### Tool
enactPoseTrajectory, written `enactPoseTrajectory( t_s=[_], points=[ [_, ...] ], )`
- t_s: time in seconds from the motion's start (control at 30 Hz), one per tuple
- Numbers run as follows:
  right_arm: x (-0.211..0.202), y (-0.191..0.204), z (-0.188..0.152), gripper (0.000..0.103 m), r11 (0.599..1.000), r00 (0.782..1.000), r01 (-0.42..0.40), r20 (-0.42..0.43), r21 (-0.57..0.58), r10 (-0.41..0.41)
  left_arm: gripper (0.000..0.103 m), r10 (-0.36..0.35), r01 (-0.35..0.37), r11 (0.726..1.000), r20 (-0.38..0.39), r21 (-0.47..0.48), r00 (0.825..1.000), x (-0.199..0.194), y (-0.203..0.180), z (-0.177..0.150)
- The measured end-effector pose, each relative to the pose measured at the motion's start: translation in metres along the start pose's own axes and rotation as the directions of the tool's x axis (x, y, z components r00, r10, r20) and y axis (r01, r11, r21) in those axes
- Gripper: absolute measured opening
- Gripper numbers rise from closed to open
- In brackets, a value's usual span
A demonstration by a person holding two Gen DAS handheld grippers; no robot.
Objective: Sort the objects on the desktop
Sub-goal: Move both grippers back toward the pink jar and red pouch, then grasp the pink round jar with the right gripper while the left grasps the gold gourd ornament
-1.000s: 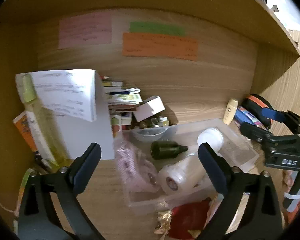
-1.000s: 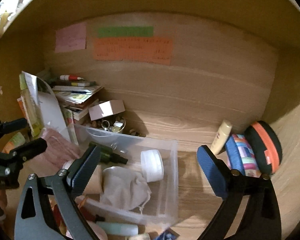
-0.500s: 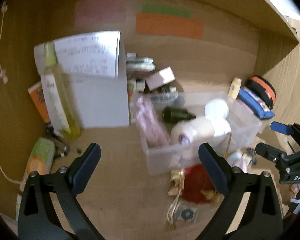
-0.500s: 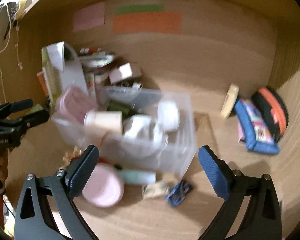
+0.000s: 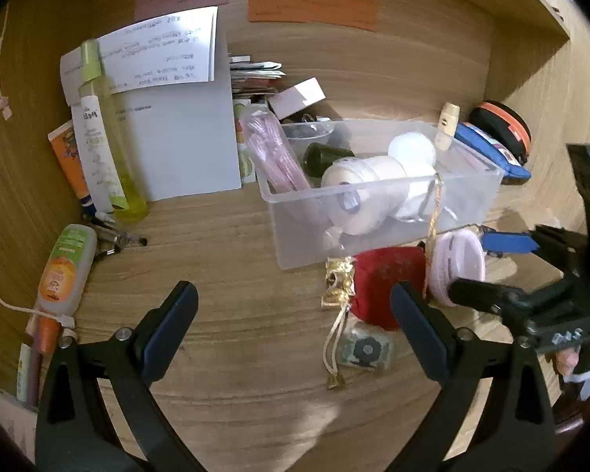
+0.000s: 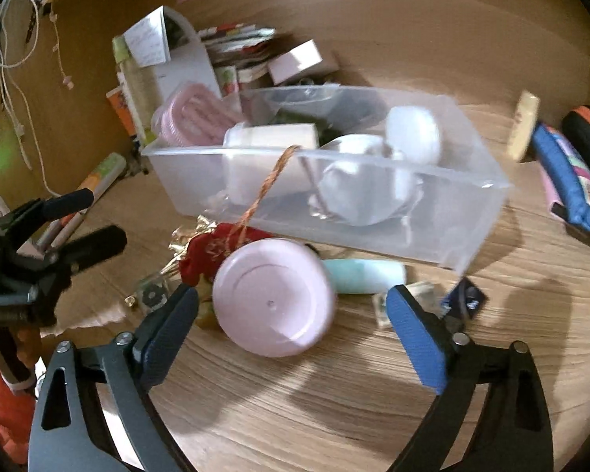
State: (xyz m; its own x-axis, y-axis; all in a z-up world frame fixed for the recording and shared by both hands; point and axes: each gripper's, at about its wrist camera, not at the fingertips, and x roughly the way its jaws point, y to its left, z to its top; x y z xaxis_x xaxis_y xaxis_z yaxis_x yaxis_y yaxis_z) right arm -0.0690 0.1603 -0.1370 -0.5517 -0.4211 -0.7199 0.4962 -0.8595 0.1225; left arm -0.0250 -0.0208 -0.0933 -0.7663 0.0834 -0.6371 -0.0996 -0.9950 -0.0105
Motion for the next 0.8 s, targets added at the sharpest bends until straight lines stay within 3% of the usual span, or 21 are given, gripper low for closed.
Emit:
enactPoseTrajectory(
  t_s=[0.3, 0.5, 0.7, 0.8],
  points=[
    [0.022, 0.003, 0.000, 0.060, 1.000, 0.997, -0.021, -0.072, -0.009, 0.020, 0.099, -0.069, 0.069, 0.998, -0.042, -0.001, 0.997, 0.008, -0.005, -0.011],
    [0.019, -0.001, -0.002, 0.060, 0.999, 0.996, -0.052, -0.073, 0.006, 0.052, 0.099, -0.095, 0.097, 0.994, -0.043, 0.050, 0.995, 0.009, -0.020, -0.010],
    [-0.006, -0.015, -0.003, 0.060, 0.997, 0.998, -0.062, -0.022, 0.043, 0.063, 0.098, -0.160, 0.167, 0.979, -0.064, 0.115, 0.985, 0.014, -0.043, -0.005],
    [-0.021, -0.024, -0.007, 0.060, 0.997, 0.999, -0.047, 0.009, 0.055, 0.046, 0.079, -0.172, 0.184, 0.974, -0.090, 0.136, 0.981, 0.020, -0.055, -0.004]
  ],
)
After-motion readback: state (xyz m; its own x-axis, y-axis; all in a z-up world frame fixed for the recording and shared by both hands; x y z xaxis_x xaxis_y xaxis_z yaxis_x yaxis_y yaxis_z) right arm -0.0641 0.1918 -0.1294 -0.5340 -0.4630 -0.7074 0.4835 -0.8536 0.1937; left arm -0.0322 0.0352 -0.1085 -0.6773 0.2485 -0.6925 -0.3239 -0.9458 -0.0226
